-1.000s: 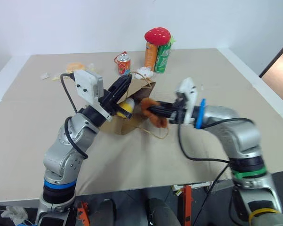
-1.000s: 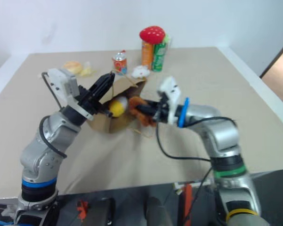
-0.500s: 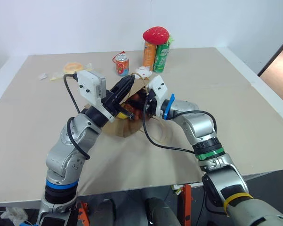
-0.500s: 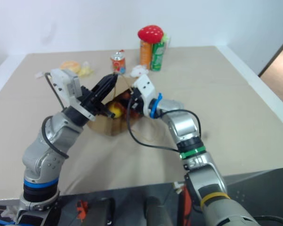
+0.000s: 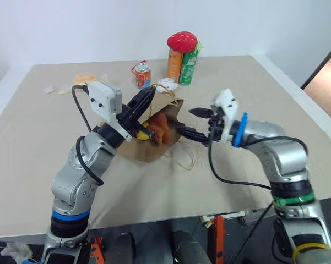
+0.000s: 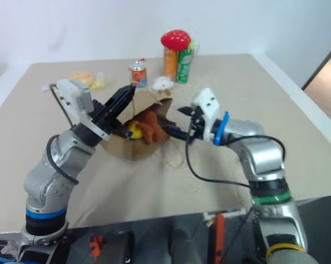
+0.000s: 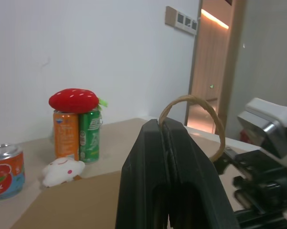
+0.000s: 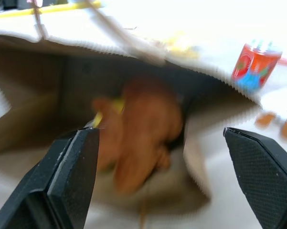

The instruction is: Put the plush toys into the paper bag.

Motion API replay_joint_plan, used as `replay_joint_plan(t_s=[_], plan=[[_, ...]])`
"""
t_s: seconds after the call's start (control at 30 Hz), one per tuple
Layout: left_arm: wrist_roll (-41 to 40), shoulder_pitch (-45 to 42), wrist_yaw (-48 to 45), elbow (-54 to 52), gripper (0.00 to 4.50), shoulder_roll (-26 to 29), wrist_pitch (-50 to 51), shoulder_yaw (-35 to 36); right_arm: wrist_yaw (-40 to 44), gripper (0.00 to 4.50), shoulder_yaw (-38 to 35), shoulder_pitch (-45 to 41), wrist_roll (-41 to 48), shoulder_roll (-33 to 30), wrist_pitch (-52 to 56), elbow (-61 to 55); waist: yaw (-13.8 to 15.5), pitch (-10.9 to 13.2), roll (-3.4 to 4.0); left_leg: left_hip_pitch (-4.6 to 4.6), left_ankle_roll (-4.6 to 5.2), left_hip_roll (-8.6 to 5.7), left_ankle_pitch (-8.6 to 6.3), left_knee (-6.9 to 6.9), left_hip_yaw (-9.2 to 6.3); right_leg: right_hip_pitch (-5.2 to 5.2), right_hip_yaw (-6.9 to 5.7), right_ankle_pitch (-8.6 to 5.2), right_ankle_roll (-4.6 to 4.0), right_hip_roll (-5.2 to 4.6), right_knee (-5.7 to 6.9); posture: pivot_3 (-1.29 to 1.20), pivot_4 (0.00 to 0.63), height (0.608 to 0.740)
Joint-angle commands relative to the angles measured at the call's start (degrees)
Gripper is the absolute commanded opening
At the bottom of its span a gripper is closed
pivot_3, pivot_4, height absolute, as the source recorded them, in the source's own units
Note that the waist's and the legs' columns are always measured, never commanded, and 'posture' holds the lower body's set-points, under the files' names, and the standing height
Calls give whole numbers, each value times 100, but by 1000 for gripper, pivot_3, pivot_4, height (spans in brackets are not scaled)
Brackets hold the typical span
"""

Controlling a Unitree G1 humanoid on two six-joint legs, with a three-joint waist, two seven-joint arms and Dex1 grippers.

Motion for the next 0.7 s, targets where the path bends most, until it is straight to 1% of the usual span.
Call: replay_joint_plan(t_s=[0.03,0.13,0.23,0.3,0.33,0.37,0.4,0.43,0.47,0.5,0.53,0.57,0.6,0.63,0.67,0.7], plan=[[15,-95,-20,-115,0,44,-110,105,22,4478,-148,494,92,-173,120,-216,0,-1,-4,3,0,0,0,0,0,3,0,-4,-6,0,0,0,150,740],[19,-136,-43,-58,0,30,-126,92,-193,4478,22,807,36,-20,265,-162,-34,-1,-4,4,0,1,0,0,13,-4,12,-9,-14,1,0,0,150,740],[19,-170,-89,-39,0,21,-135,42,-445,4478,316,952,-281,153,226,214,-48,-1,-4,7,1,3,1,1,14,-5,16,-4,-7,6,1,0,150,740],[20,-178,-92,-35,0,24,-130,42,-629,3976,284,901,-385,290,85,465,-43,-1,-3,5,4,2,5,8,14,-2,21,-3,-6,9,1,0,150,740],[23,-180,-94,-35,0,29,-126,49,-628,3849,261,852,-391,322,40,518,-43,-1,-6,3,6,-3,6,9,16,-2,31,-2,-5,9,0,0,150,740],[27,-174,-95,-39,0,41,-119,65,-632,3115,239,789,-369,349,69,557,-43,-1,-7,4,6,-3,6,11,18,1,34,-2,-5,9,0,0,150,740],[30,-169,-96,-42,0,49,-113,77,-628,3049,230,750,-353,361,98,577,-45,-1,-7,4,5,-3,6,11,18,1,34,-2,-5,9,-1,0,150,740],[36,-159,-92,-48,0,53,-112,84,-628,2651,266,728,-408,353,48,621,-46,0,-7,4,5,-5,6,11,21,1,41,-2,-4,9,-1,0,150,740],[44,-150,-82,-54,0,52,-112,85,-615,2006,269,719,-401,381,16,660,-46,0,-7,4,6,-5,6,11,22,0,43,-2,-4,9,-1,0,150,740],[52,-145,-75,-58,0,48,-115,81,-598,1845,272,714,-398,403,-29,684,-44,0,-7,4,6,-5,6,11,22,0,42,-1,-4,9,-1,0,150,740],[63,-141,-68,-63,0,44,-118,73,-573,1203,275,702,-398,423,-97,687,-44,0,-7,4,5,-5,6,11,20,0,42,-1,-3,11,-1,0,150,740],[70,-140,-68,-63,0,43,-121,67,-546,1203,273,677,-382,446,-142,665,-44,0,-7,4,5,-5,6,11,20,0,42,-1,-4,11,0,0,150,740],[76,-139,-70,-62,0,44,-125,65,-547,533,257,647,-368,472,-172,644,-44,0,-7,4,5,-4,6,10,20,0,42,-1,-3,12,0,0,150,740],[79,-137,-72,-59,0,48,-128,67,-548,401,244,615,-369,496,-229,630,-44,0,-7,4,5,-4,6,9,20,0,42,-1,-2,12,0,0,150,740],[82,-137,-76,-56,0,52,-130,72,-505,94,241,582,-369,501,-319,603,-44,0,-7,3,5,-4,6,7,19,-1,42,2,4,13,0,0,150,740],[86,-138,-79,-52,0,55,-132,76,-440,94,228,557,-341,494,-383,560,-45,0,-7,3,5,-4,6,7,19,-1,42,4,5,13,0,0,150,740]])
